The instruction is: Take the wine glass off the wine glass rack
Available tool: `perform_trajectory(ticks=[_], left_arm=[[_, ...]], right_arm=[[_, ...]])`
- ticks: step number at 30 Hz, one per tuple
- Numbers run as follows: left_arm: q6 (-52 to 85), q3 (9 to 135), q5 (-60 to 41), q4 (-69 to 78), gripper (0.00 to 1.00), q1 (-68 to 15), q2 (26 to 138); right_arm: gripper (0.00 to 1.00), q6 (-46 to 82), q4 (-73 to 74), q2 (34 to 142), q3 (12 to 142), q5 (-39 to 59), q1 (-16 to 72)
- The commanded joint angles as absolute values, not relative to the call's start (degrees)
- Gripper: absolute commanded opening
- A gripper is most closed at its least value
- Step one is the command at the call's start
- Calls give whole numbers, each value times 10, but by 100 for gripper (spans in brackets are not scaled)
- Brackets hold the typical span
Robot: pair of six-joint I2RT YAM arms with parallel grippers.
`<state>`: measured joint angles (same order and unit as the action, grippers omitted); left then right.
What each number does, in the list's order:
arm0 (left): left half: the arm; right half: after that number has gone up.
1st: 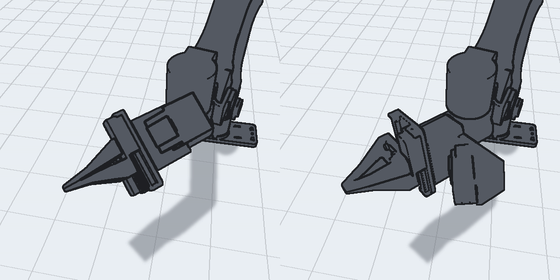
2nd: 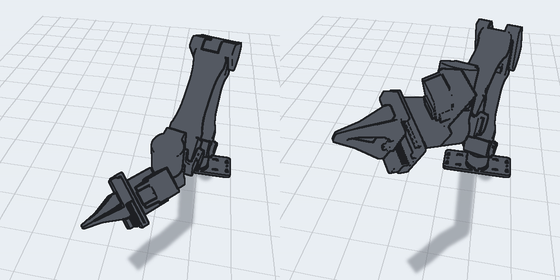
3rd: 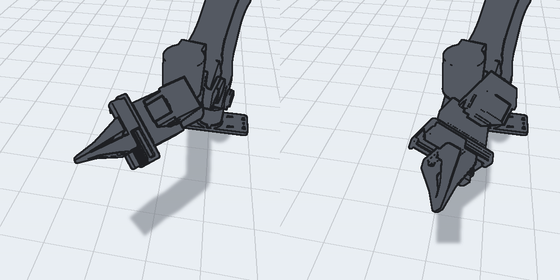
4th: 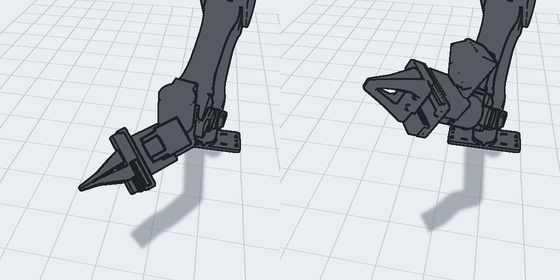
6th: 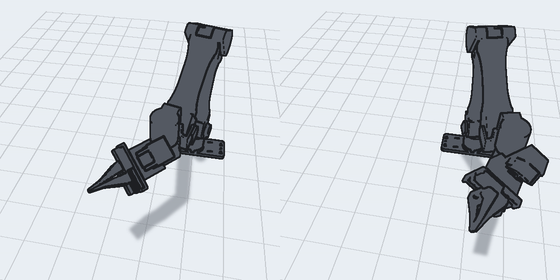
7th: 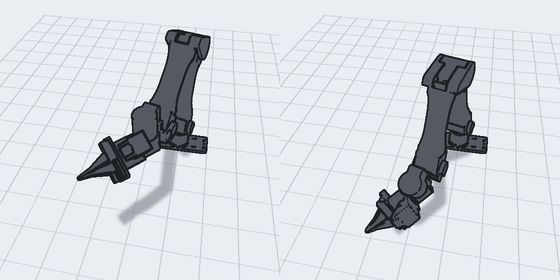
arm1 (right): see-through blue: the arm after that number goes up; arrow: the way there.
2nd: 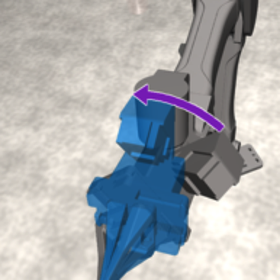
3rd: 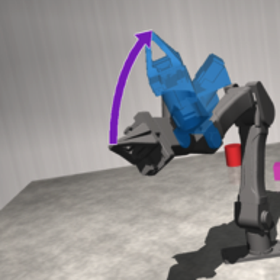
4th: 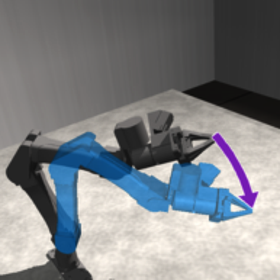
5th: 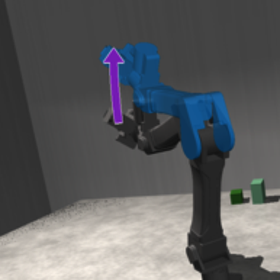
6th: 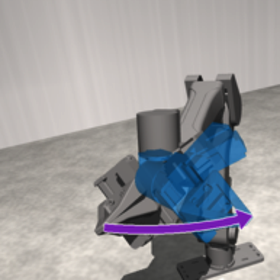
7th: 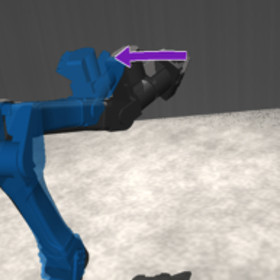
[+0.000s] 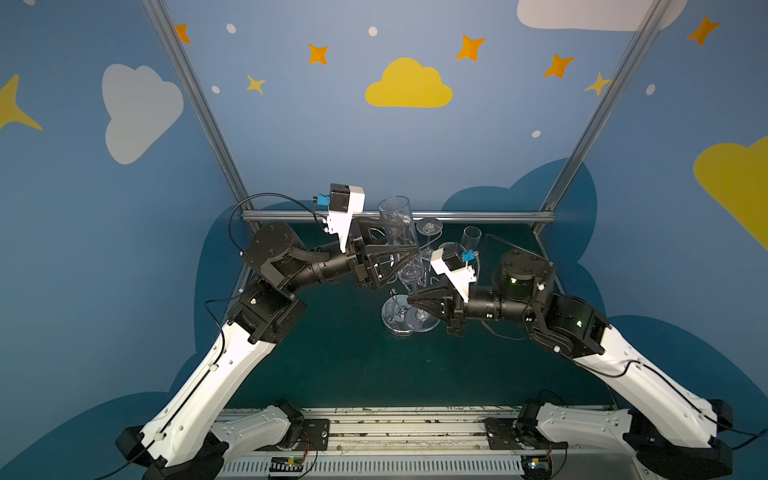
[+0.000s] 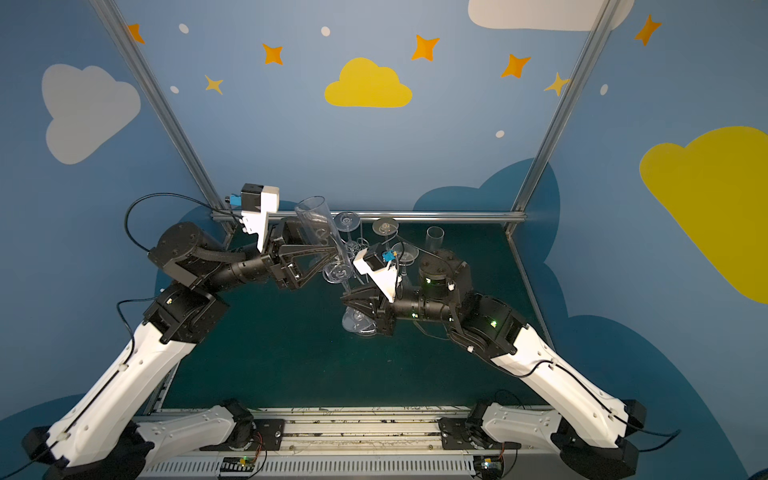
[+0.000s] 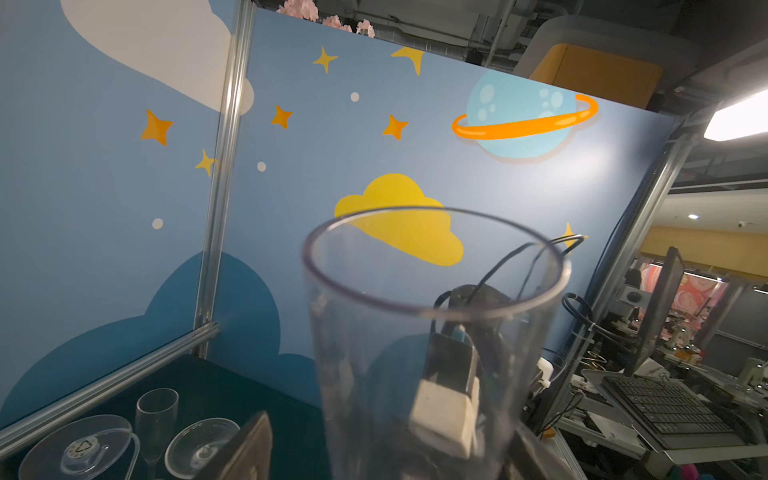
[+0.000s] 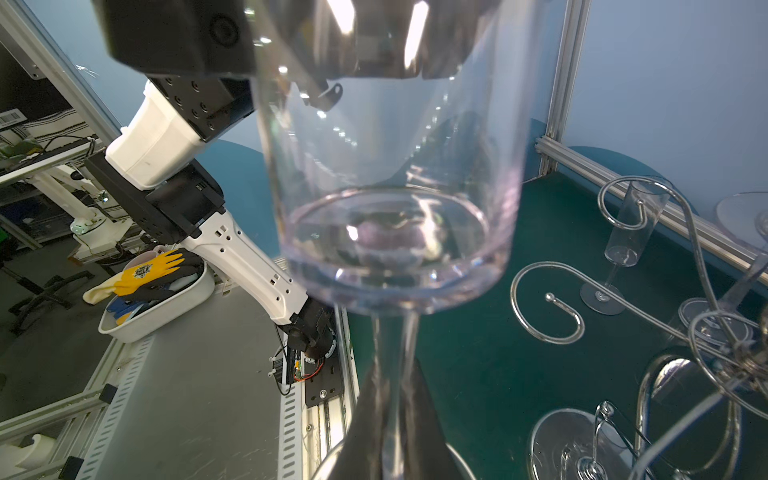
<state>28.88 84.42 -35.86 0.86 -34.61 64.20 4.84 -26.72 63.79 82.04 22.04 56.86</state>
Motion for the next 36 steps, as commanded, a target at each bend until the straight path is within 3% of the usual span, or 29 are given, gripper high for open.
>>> perform_trajectory(ticks=[1,10,15,23,27,36], left_arm=[[308,849,-381,39,76,-344,641],[305,842,-380,47,58,-343,641],[299,833,-372,49,41,-343,636],[301,829,-369,49,34,-343,631],[286,817,-352,29,33,-343,615],[183,760,-227,-76,34,-343,509]], right_arm=[[0,45,-232,641,814,211,576],[0,53,-226,651,808,207,581],[0,57,-222,653,807,206,583],[2,60,-215,653,804,202,586],[86,53,-220,644,805,174,587],[90,1,-220,566,794,72,585]])
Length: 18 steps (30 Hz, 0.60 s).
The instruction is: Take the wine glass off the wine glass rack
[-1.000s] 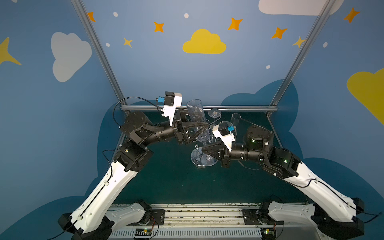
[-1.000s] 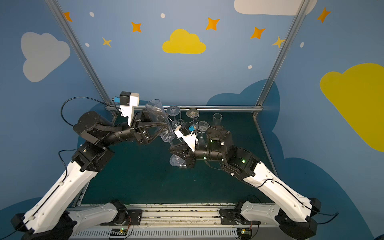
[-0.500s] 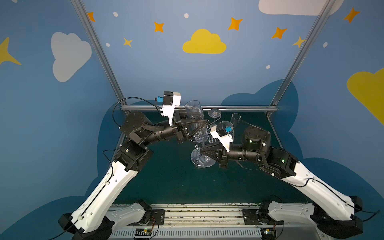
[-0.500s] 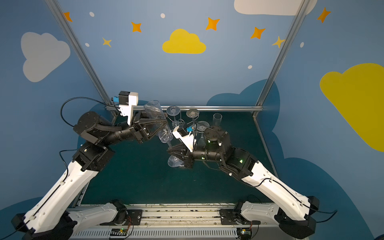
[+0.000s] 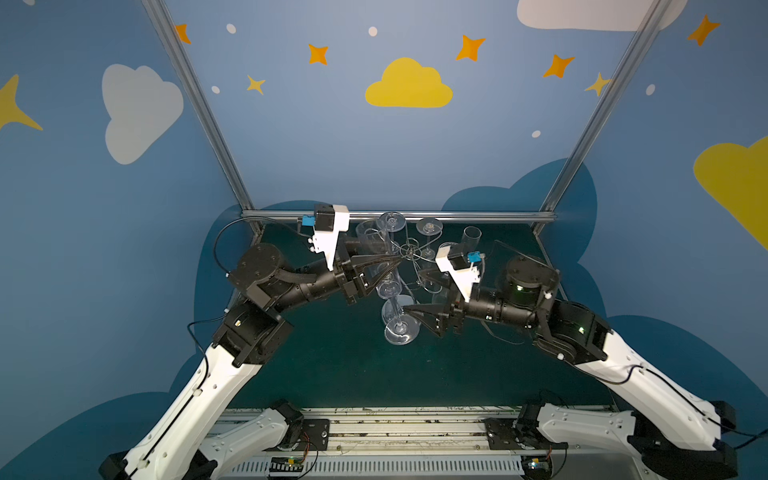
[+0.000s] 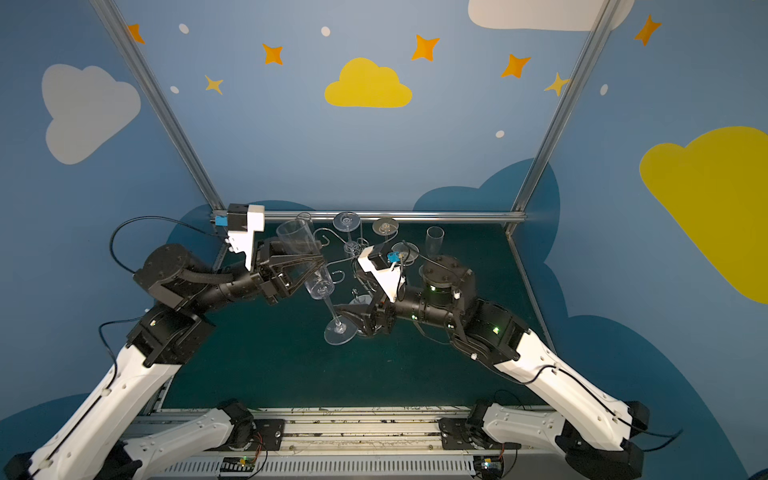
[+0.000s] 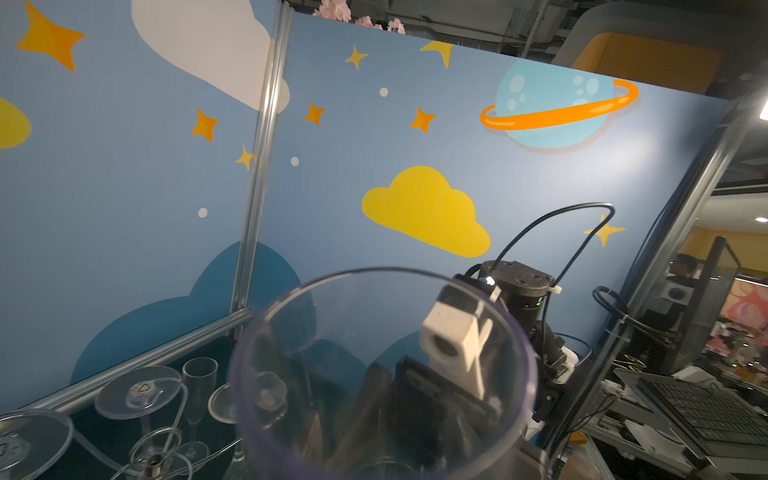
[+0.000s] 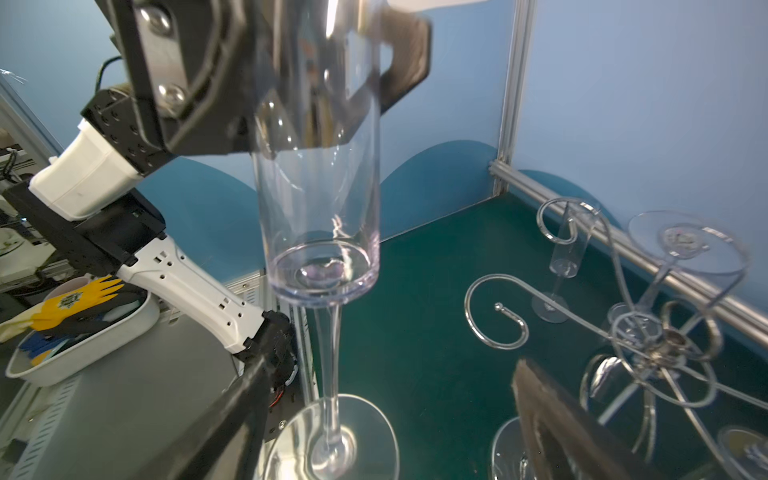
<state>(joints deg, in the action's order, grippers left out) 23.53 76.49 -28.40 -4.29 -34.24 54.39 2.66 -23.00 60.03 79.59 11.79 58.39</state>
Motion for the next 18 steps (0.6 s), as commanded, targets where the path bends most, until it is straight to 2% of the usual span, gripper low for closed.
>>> perform_trajectory(ticks=[1,11,18], left_arm=[[173,755,-214,-87,34,-343,497],[65,650,-3,-155,36,-342,378],[13,519,152,-62,34,-343,308]], right_arm=[[90,-2,-219,555,788,61,585],[91,-22,-224,439,719,-61,585],[91,-17,-237,383,688,-96,585]])
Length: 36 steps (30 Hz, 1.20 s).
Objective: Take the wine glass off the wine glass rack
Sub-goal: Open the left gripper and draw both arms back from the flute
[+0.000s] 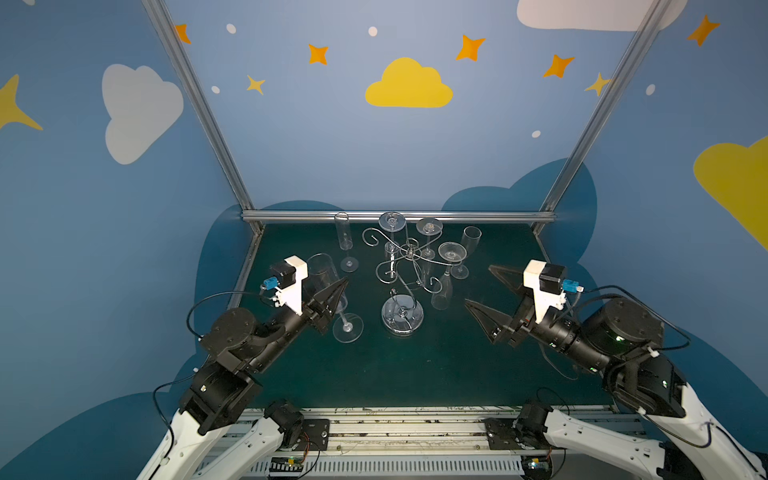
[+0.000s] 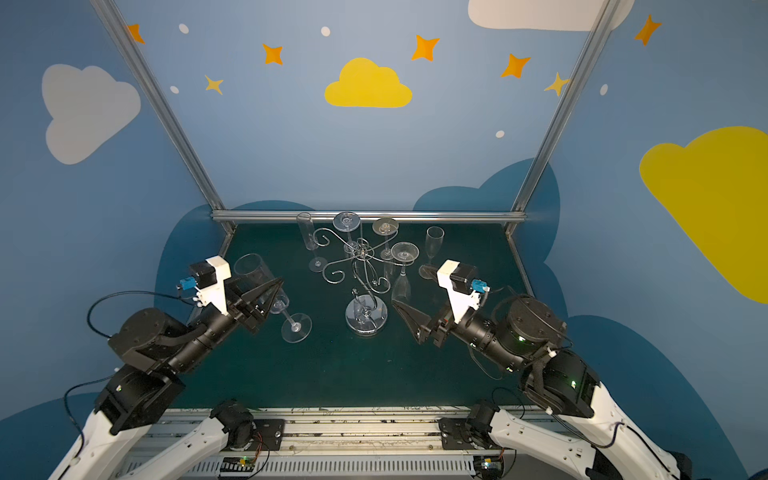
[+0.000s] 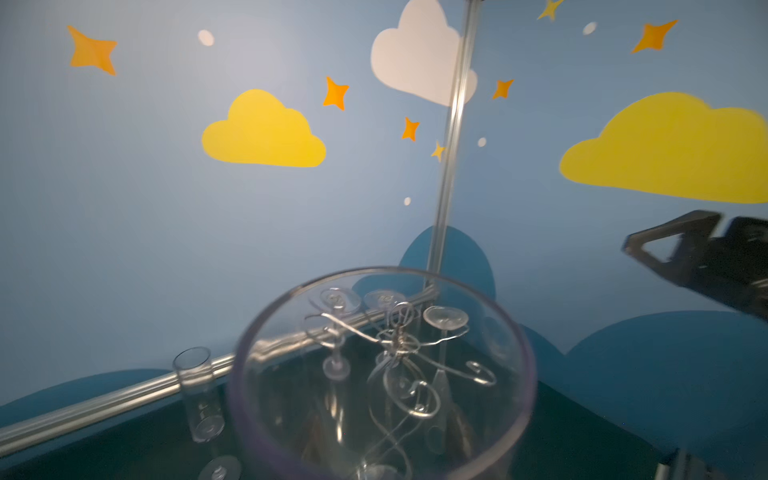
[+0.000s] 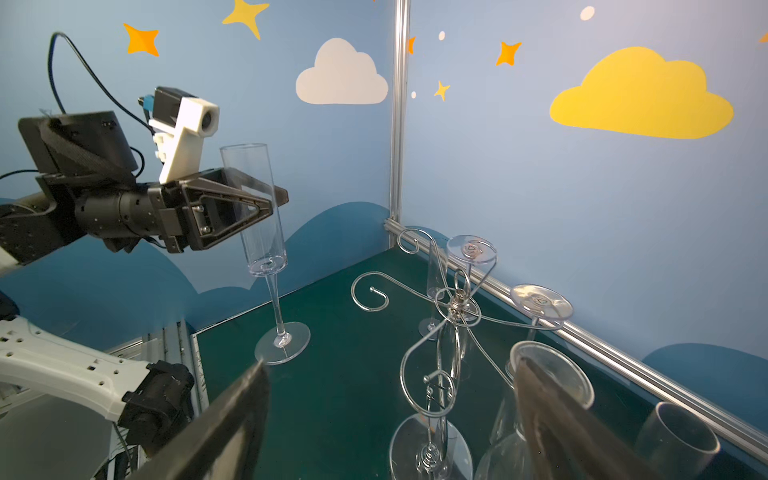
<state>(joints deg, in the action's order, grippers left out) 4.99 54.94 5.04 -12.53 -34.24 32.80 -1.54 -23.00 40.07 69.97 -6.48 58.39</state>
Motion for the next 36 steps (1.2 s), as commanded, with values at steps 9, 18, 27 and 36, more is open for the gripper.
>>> perform_trajectory(ticks=[9,18,27,36], left_arm=[[-61,432,229,64,34,-339,323],[-39,392,198,205,35,-264,432],[25,409,135,327,33,-187,614],[19,440,135,474,33,-176,801]], right_arm=[[90,-16,-246,349,661,-132,585],[90,-3,-260,334,640,-163,585],[91,-21,-244,312,603,-216,584],[91,-64,-163,299,548,-271,584]])
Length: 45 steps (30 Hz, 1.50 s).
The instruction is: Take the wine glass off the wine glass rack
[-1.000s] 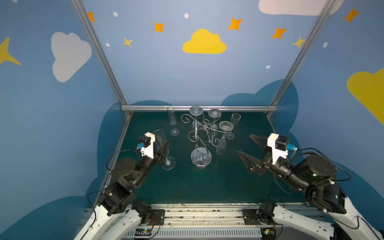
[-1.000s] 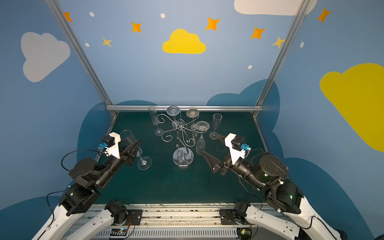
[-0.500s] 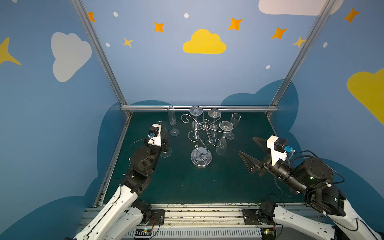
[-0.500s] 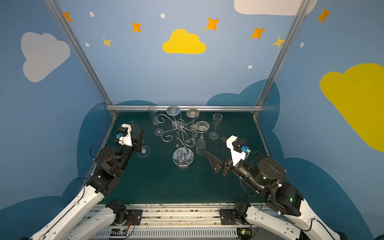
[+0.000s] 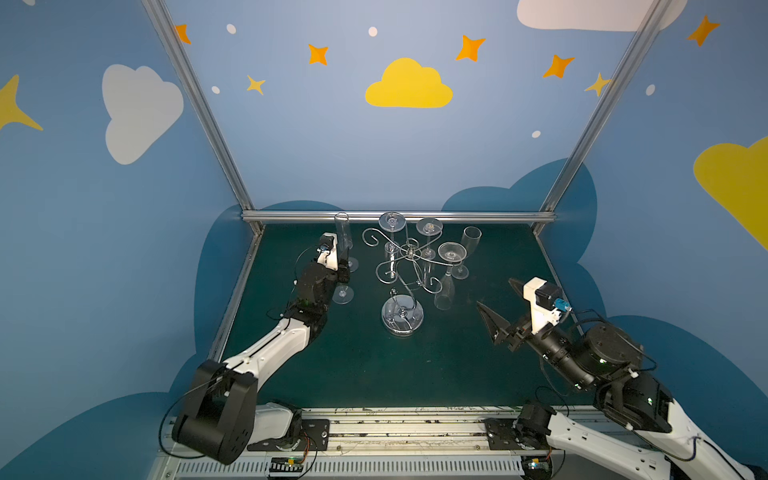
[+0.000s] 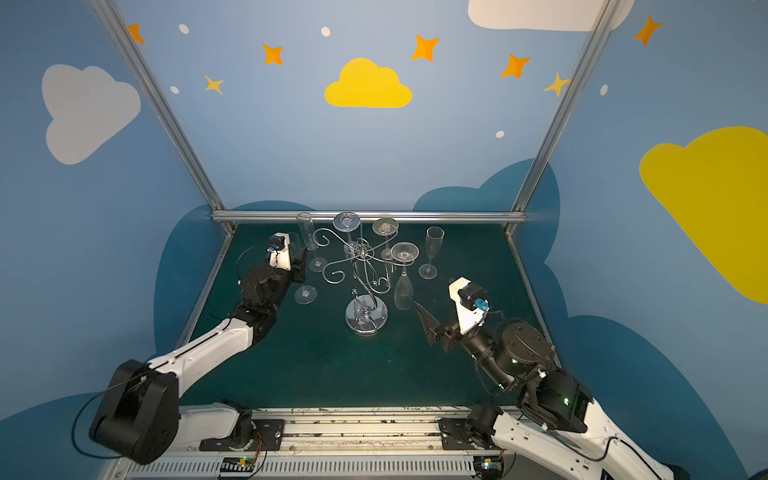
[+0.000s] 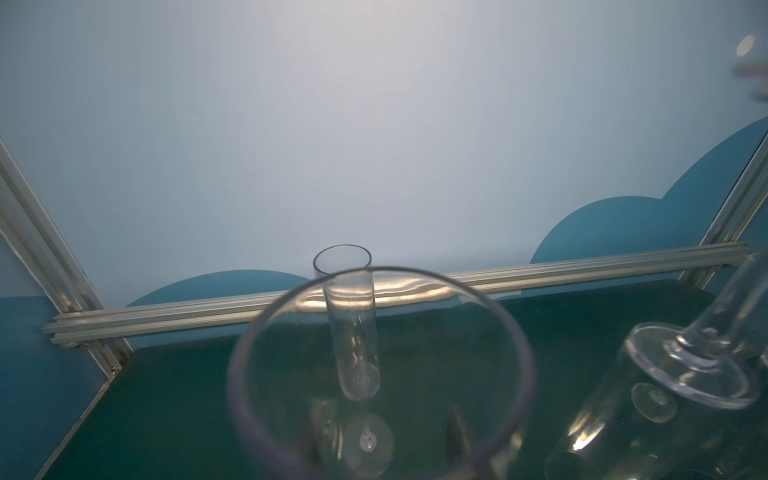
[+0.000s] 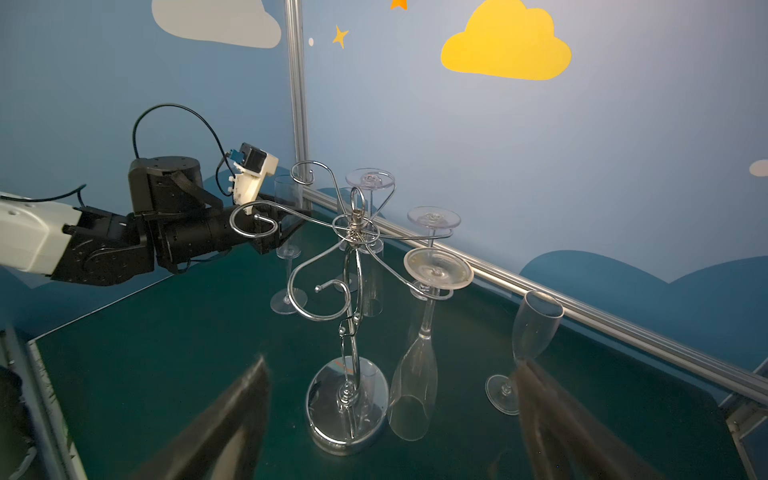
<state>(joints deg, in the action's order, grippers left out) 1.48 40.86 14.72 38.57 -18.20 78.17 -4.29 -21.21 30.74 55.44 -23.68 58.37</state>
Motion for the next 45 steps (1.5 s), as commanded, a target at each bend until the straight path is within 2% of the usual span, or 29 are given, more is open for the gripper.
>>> perform_trajectory(ticks=[1,14,30,38,45], left_arm=[[21,446,132,481,33,-173,819],[11,495,121,549,34,-163,959],[2,490,121,595,37,-159,1020],[-8,473,126,593,49,-159,1014],[-13,463,120,580,64,-159,1005]], right_arm=[[91,-70,-156,301,545,-282,584],[92,-97,-134,327,530,-296,565],[93,-76,-147,320,526,-270,536],[92,-72,-150,318,526,-265,531],[92,-73,-153,314,526,-257,528]])
